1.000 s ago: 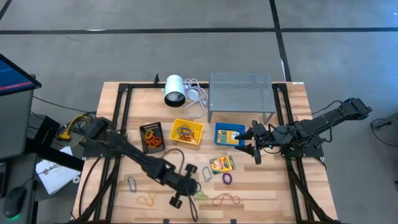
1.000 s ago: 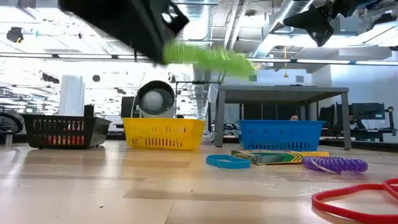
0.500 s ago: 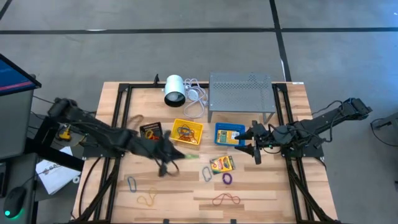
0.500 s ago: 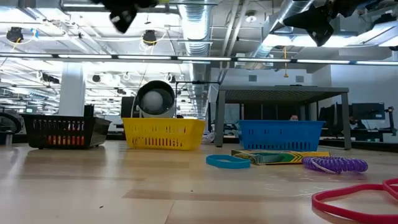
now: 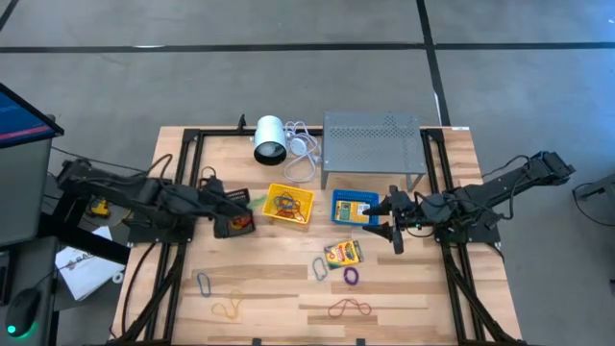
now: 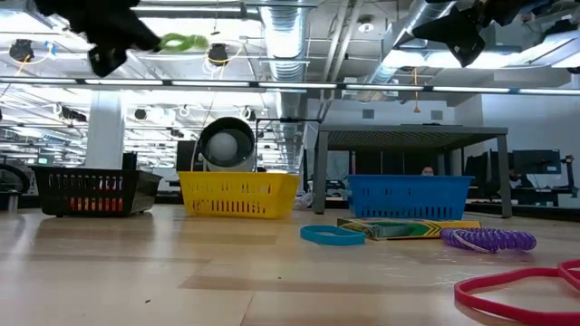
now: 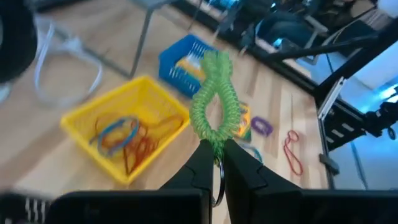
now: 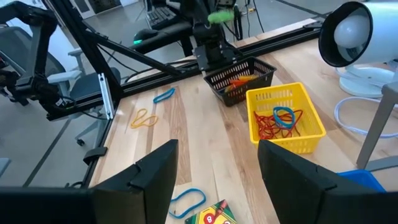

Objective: Pick & Place Office Desk Supplies
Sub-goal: Put the green spring keychain into the black bin

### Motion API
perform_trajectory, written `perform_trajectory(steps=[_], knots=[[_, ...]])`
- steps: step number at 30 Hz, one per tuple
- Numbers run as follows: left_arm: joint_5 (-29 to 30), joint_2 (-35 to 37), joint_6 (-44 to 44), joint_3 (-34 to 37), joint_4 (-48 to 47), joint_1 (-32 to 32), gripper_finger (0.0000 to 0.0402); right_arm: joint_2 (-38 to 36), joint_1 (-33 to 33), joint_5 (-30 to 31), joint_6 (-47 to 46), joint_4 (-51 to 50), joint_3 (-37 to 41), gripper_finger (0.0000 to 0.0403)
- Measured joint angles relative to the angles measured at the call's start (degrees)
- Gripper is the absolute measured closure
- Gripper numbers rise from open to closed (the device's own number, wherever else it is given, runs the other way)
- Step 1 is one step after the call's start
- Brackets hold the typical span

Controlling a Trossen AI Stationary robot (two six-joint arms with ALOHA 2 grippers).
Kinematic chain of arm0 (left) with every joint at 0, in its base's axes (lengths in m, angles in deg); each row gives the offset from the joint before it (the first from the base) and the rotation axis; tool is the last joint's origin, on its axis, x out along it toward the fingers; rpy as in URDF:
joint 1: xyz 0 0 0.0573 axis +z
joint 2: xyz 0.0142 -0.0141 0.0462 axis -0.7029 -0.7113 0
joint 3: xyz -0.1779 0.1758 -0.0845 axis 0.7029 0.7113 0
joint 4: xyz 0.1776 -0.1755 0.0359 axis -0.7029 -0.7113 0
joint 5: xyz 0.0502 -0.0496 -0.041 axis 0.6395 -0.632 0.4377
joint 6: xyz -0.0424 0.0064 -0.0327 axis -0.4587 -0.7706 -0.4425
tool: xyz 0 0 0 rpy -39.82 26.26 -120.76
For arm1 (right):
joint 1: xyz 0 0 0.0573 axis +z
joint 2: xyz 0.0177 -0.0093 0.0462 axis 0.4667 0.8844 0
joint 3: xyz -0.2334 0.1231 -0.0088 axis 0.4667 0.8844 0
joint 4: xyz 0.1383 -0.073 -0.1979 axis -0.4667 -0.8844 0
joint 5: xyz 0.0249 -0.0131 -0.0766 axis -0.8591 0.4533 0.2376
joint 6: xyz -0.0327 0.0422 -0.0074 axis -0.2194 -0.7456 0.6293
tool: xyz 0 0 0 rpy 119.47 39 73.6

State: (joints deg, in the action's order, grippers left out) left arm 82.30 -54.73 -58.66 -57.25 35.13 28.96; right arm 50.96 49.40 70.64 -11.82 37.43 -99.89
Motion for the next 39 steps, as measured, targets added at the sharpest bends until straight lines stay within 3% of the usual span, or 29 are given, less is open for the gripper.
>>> perform_trajectory(steps=[5, 14, 24, 30, 39], knots=[[-1.6, 0.1, -6.1, -1.9, -12.7, 0.0, 0.0395, 0.0, 0.0, 0.0, 0.1, 0.0, 0.0, 0.0186], [-3.7, -9.6, -7.6, -6.3, -25.5, 0.0, 0.0395, 0.0, -1.6, 0.0, 0.1, 0.0, 0.0, 0.0186], [-3.8, -18.3, -4.4, -6.4, -29.6, 5.6, 0.0395, 0.0, -3.2, 0.0, 0.2, -0.8, 0.0, 0.0186], [-7.0, -20.0, 0.1, -6.5, -29.8, 11.0, 0.0395, 0.0, -3.3, 0.0, 0.1, -1.0, 0.0, 0.0186], [-10.7, -21.3, -0.1, -6.5, -31.7, 14.6, 0.0395, 0.0, -3.3, 0.0, 0.1, -1.9, 0.0, 0.0186]])
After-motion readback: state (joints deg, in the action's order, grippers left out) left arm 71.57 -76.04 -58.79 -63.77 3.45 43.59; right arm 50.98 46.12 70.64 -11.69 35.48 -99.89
